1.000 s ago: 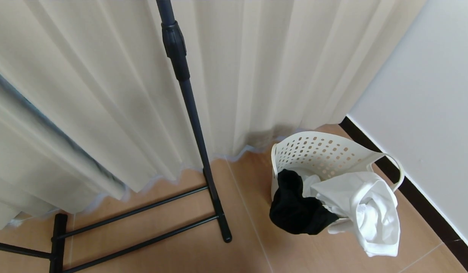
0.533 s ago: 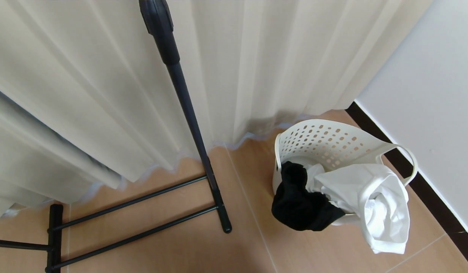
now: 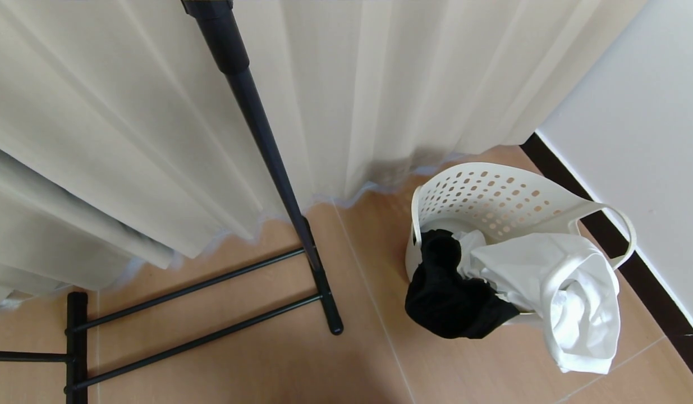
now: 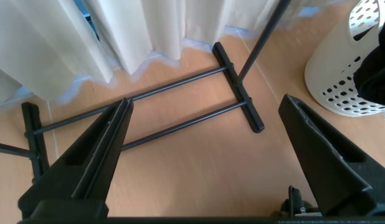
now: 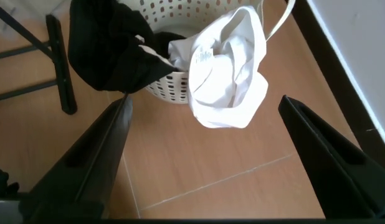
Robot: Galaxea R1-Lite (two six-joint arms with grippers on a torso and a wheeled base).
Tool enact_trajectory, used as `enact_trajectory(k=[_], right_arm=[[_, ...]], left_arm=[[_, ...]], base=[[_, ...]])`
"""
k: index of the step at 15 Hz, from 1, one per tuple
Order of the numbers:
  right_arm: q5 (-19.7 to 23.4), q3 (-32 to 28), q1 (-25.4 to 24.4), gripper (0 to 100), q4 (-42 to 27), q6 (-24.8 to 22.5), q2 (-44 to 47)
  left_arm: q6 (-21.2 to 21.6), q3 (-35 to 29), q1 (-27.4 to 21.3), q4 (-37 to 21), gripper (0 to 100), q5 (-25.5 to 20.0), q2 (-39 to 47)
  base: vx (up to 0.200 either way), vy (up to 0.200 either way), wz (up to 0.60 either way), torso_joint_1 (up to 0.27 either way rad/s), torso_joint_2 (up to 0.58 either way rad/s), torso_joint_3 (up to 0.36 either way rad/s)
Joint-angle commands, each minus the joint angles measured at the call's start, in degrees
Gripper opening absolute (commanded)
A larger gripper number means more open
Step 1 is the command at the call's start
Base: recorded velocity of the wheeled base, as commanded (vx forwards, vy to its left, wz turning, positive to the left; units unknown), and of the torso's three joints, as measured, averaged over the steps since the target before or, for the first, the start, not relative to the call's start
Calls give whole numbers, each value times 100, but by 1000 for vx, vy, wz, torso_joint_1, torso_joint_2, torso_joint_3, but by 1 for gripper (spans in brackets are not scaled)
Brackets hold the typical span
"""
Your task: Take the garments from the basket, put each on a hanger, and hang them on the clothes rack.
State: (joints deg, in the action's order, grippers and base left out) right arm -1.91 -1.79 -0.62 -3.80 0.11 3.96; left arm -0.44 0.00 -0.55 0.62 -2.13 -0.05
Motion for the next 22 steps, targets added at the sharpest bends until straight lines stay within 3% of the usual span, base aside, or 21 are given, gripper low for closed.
enact_trajectory(k=[1,3,5,9,10,12,15,22], right_arm=[[42,-216,-26,100,284,-11,1256],[51,-533,-96,100,679,-11,2153],[156,-946,-808,100,1207,-108,3541],[139,-1658,-1827,100,1189,-459,4868],[104,-2247,-2038,100,1171,-767,5695],[7,-2765,-2065,100,1163,-1285,6354],[-573,-3758,-2074,100,1092,-2252,7514],[-1443,-5569,-2302,100,943,-2621,9553]], left_arm=[[0,0,2,8,100,-6,5],[0,0,2,8,100,-6,5],[0,0,2,8,100,-6,5],[0,0,2,8,100,-6,5],[0,0,2,-1,100,-6,5],[0,0,2,-1,100,-6,5],[0,0,2,-1,100,-6,5],[0,0,2,8,100,-6,5]], base=[[0,0,0,0,0,0],[0,0,0,0,0,0],[0,0,0,0,0,0],[0,0,0,0,0,0],[0,0,0,0,0,0],[0,0,0,0,0,0],[0,0,0,0,0,0],[0,0,0,0,0,0]])
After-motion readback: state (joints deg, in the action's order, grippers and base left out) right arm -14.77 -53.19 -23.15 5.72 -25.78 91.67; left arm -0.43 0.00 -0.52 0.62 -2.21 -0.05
